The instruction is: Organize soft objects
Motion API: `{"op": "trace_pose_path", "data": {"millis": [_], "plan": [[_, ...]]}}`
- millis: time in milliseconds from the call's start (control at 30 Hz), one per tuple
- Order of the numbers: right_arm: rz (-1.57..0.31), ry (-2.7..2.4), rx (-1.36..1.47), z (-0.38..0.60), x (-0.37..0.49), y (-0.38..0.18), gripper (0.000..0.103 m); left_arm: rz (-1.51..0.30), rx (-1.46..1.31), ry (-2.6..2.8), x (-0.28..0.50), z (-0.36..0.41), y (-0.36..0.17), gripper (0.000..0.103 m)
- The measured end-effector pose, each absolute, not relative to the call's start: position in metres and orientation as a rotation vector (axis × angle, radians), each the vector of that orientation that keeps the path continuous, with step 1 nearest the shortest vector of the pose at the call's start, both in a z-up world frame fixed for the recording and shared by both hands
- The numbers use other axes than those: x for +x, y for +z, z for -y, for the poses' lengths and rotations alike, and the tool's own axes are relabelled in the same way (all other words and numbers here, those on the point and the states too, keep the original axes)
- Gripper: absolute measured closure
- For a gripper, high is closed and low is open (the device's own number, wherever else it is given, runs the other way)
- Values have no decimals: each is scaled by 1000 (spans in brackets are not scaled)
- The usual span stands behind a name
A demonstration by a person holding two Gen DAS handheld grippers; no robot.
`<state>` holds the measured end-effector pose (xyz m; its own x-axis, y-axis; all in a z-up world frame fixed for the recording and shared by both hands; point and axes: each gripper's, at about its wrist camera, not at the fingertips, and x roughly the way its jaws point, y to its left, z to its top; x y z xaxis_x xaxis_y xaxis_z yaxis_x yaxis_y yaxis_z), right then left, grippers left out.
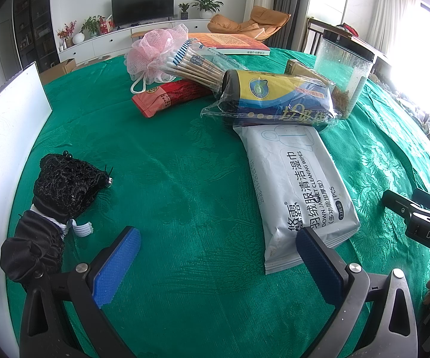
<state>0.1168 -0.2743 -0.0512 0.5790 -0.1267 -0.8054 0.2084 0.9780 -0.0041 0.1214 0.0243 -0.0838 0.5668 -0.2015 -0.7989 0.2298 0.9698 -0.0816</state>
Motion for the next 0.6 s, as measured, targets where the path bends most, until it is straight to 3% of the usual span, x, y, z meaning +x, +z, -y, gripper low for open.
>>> {"op": "trace_pose_path", "data": {"millis": [600], "plan": [[-933,-196,95,270,114,-53,10,-935,33,-253,121,-24,-84,0]]}}
